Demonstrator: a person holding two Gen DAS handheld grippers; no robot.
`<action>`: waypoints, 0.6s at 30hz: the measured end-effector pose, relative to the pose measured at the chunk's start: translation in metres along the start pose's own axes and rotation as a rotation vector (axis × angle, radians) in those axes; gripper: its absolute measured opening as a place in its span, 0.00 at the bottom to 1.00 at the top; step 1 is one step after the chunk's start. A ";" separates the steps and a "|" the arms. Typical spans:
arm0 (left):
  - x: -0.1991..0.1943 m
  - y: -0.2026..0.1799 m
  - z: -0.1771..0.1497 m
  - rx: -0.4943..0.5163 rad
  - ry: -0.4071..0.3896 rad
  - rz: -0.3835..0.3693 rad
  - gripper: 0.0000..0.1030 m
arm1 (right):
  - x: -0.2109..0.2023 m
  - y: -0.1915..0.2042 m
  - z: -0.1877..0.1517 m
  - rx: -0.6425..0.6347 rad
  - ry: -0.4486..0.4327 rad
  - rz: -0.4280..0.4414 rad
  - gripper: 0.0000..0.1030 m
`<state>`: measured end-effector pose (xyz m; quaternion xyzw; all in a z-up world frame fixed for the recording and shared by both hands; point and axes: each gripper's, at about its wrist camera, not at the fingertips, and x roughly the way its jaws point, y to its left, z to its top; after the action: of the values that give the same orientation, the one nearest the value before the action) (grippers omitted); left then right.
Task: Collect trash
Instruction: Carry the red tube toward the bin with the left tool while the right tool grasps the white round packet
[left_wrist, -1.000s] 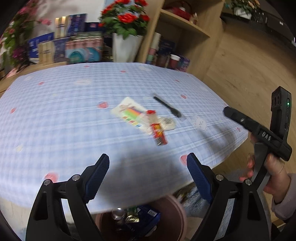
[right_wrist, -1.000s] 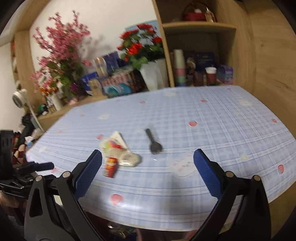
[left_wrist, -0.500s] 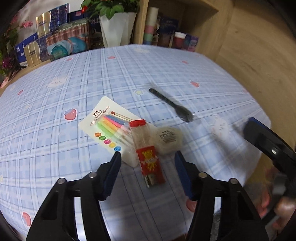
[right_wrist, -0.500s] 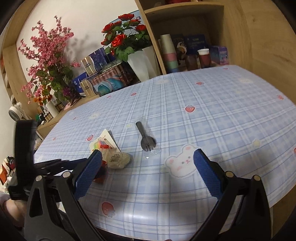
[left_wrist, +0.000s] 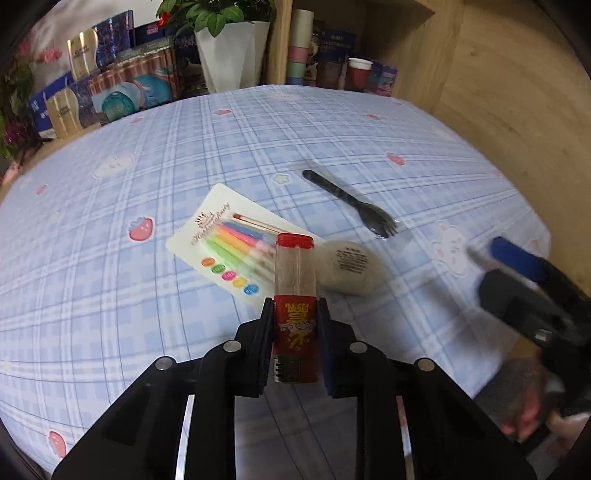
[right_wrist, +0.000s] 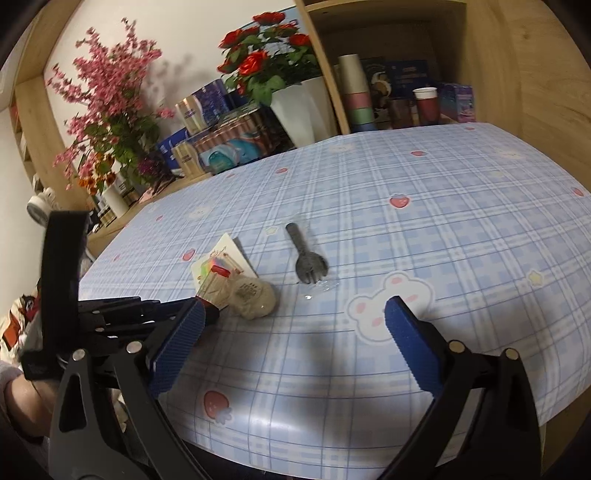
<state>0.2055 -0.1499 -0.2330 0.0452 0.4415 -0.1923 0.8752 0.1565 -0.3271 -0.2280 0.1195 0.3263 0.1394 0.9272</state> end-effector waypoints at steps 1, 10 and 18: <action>-0.004 0.000 -0.002 0.007 -0.006 -0.006 0.21 | 0.005 0.003 0.000 -0.024 0.026 0.002 0.91; -0.053 0.043 -0.028 -0.174 -0.074 -0.076 0.21 | 0.047 0.037 0.022 -0.308 0.194 -0.003 0.78; -0.093 0.087 -0.055 -0.286 -0.140 -0.068 0.21 | 0.081 0.059 0.030 -0.387 0.279 0.034 0.75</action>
<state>0.1471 -0.0285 -0.2010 -0.1082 0.4035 -0.1598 0.8944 0.2253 -0.2486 -0.2329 -0.0755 0.4164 0.2300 0.8764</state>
